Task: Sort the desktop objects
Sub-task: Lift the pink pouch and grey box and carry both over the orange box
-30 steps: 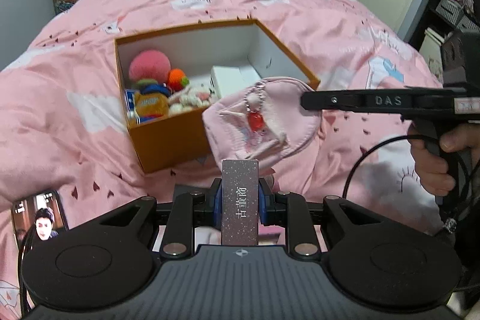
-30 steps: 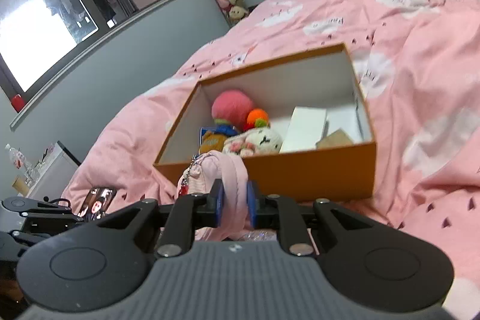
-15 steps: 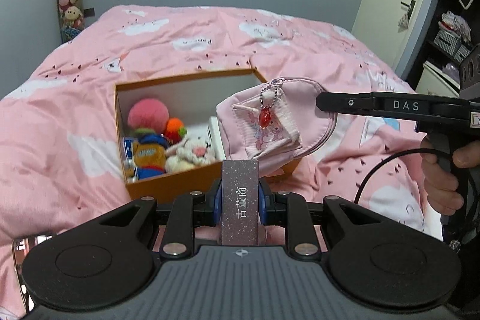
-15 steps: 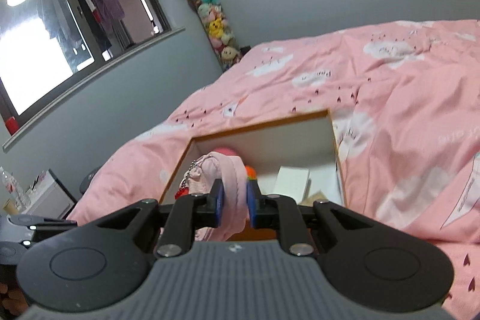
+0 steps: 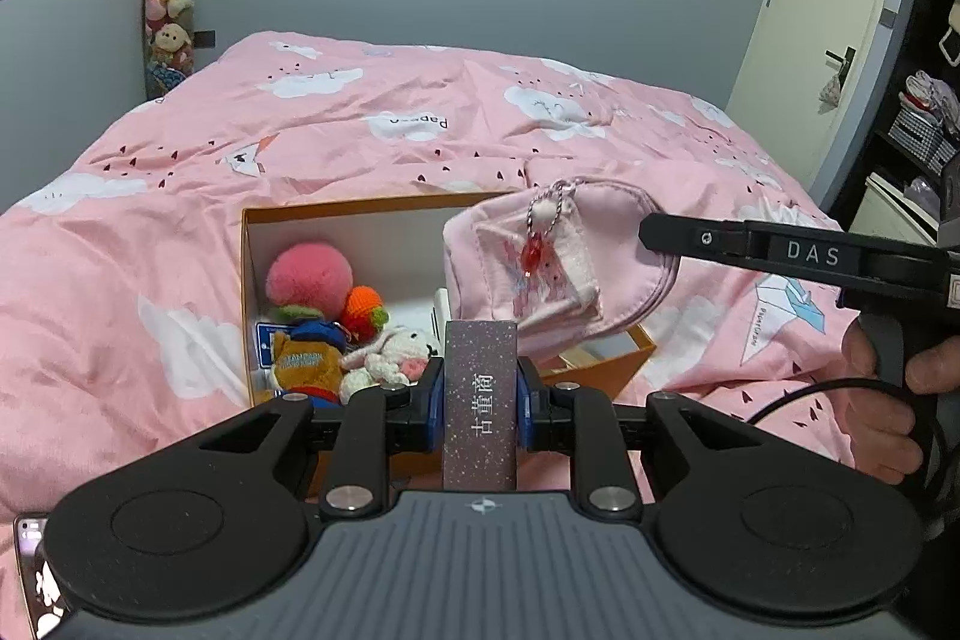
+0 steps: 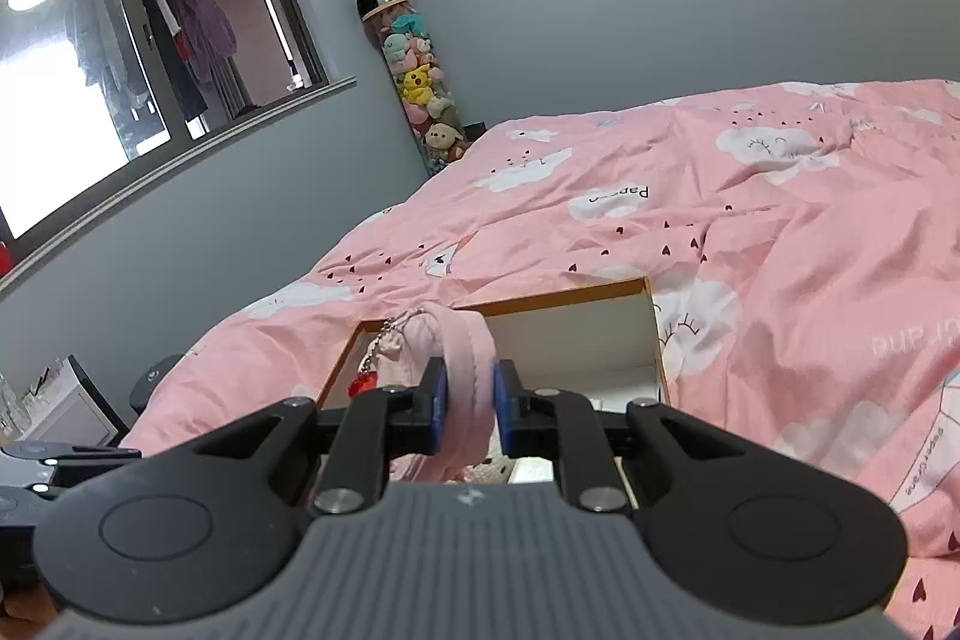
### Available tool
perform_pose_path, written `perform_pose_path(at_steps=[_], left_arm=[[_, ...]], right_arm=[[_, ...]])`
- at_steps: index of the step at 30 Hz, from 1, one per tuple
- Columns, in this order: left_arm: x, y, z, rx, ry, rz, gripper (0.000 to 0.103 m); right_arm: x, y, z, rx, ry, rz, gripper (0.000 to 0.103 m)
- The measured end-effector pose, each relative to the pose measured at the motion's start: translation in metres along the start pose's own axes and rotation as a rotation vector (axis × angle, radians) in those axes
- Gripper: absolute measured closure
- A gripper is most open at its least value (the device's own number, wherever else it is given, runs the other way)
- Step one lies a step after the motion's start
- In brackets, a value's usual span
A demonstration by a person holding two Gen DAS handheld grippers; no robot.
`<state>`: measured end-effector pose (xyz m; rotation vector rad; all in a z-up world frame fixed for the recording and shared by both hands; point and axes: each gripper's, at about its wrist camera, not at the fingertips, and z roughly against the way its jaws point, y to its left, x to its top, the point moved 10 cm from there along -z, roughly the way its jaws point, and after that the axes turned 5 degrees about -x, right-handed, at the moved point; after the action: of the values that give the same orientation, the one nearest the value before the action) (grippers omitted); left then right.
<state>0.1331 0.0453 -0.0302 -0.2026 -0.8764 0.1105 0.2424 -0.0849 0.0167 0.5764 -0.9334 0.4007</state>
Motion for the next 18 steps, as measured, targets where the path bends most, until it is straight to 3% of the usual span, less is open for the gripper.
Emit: perform_pose_path(at_steps=[18], left_arm=[[0.041,0.041,-0.032,0.027,-0.025,0.03,0.077]], right_arm=[[0.007,-0.004,-0.056,-0.021,0.063,-0.008,0.085]])
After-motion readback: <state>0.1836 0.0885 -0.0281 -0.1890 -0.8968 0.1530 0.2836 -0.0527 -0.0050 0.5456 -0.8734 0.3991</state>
